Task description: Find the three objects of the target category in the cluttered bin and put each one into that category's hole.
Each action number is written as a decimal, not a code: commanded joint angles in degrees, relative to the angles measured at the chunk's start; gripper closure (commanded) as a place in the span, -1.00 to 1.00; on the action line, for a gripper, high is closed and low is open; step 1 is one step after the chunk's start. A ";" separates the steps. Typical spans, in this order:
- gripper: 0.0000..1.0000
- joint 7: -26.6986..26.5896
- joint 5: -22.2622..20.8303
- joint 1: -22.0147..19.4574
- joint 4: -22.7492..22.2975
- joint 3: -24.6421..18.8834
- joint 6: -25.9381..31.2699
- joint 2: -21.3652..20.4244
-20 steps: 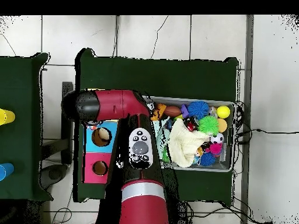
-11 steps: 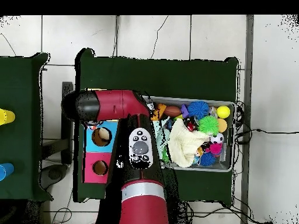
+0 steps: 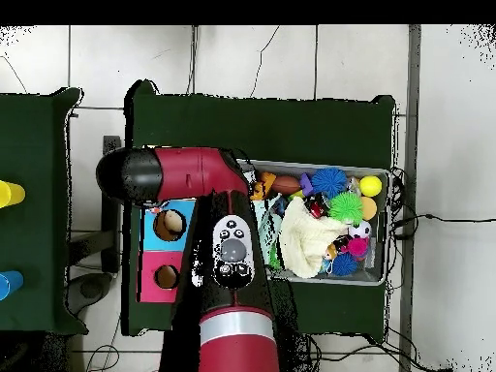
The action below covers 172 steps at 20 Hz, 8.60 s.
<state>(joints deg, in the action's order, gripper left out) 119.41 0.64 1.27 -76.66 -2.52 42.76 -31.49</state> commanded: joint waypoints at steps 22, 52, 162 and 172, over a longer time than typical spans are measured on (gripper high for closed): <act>1.00 0.30 -2.33 -3.88 -9.08 0.72 8.96 -4.34; 1.00 2.16 -10.83 -7.31 -4.28 4.87 2.77 3.97; -1.00 -6.54 -20.12 -14.25 0.50 6.90 -10.45 17.80; -1.00 -13.28 -23.79 -16.85 -7.31 7.60 -3.91 7.04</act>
<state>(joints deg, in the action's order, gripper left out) 119.40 -15.10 -9.25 -77.30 3.28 34.61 -22.69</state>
